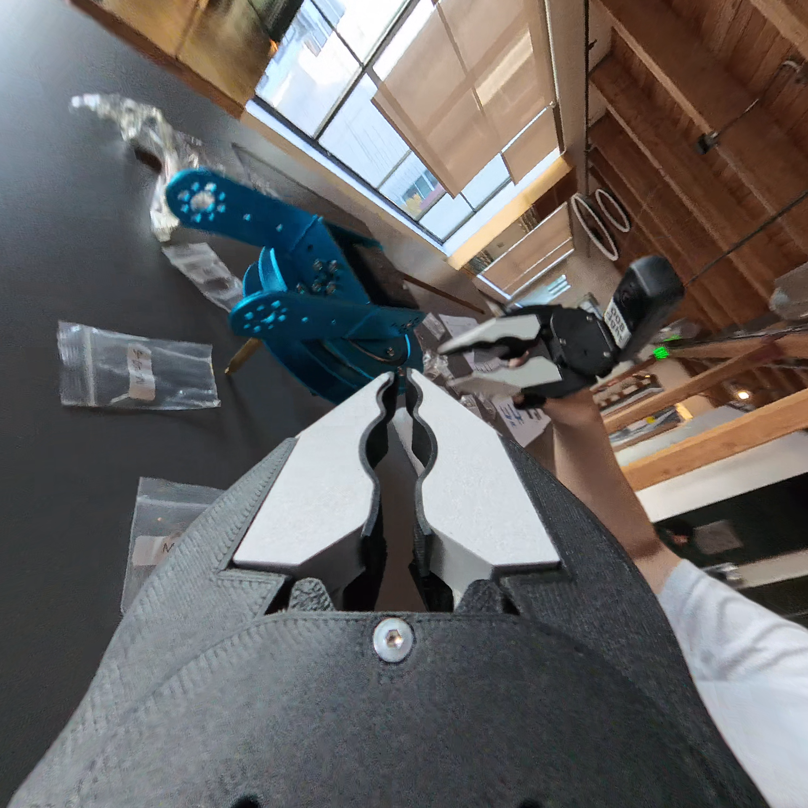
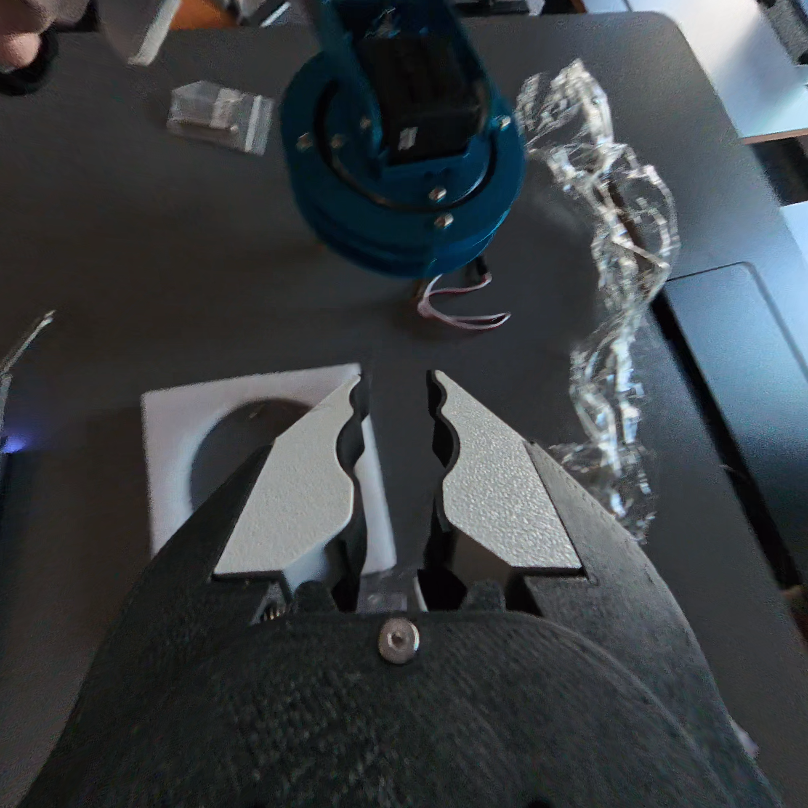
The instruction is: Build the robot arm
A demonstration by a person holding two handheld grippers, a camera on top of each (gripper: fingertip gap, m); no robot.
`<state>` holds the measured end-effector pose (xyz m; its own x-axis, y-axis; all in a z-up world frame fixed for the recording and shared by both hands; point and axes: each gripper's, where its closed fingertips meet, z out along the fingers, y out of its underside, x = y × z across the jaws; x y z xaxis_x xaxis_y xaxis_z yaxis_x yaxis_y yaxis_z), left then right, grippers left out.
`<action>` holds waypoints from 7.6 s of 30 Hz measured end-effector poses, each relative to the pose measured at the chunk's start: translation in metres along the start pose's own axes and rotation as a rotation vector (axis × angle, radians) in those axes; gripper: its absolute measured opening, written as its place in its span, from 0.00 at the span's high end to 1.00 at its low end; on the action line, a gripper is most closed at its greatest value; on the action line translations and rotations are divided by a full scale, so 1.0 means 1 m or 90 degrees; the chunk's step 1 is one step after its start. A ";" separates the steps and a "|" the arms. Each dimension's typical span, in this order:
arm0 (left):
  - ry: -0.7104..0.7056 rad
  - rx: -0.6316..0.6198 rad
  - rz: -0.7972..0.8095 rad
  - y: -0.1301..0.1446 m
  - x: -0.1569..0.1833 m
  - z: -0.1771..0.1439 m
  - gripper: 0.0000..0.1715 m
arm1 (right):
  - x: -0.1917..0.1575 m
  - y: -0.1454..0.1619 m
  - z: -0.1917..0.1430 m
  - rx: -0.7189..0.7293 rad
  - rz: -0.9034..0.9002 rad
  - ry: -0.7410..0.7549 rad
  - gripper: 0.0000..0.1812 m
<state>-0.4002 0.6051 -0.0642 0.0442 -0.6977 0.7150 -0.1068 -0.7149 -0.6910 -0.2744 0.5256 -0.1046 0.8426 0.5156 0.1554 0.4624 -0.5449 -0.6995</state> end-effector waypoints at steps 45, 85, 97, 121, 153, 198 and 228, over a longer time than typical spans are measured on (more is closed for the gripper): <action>-0.008 -0.085 0.270 0.030 0.031 0.022 1.00 | -0.058 0.035 0.006 -0.135 0.199 -0.203 0.92; 0.338 -0.160 0.307 0.081 0.104 0.024 0.87 | -0.105 -0.059 -0.041 0.373 0.053 -0.368 1.00; 0.269 -0.125 0.484 0.090 0.107 0.027 0.94 | -0.112 -0.071 -0.050 0.415 0.173 -0.489 1.00; 0.220 -0.155 0.505 0.080 0.087 0.024 1.00 | -0.105 -0.051 -0.026 0.340 0.190 -0.466 1.00; -0.071 -0.359 0.342 0.065 -0.053 -0.035 0.90 | -0.099 -0.023 0.005 0.230 0.097 -0.354 0.99; -0.035 -0.387 0.379 0.081 -0.013 -0.019 0.98 | -0.256 0.024 0.005 -0.036 0.091 -0.205 0.87; -0.126 -0.417 0.424 0.078 -0.055 -0.028 0.98 | -0.216 0.018 -0.044 0.154 0.149 -0.247 0.85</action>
<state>-0.4385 0.5894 -0.1544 -0.0659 -0.9902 0.1234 -0.7032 -0.0417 -0.7098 -0.4354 0.3755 -0.1201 0.7305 0.6304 -0.2626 0.1576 -0.5298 -0.8333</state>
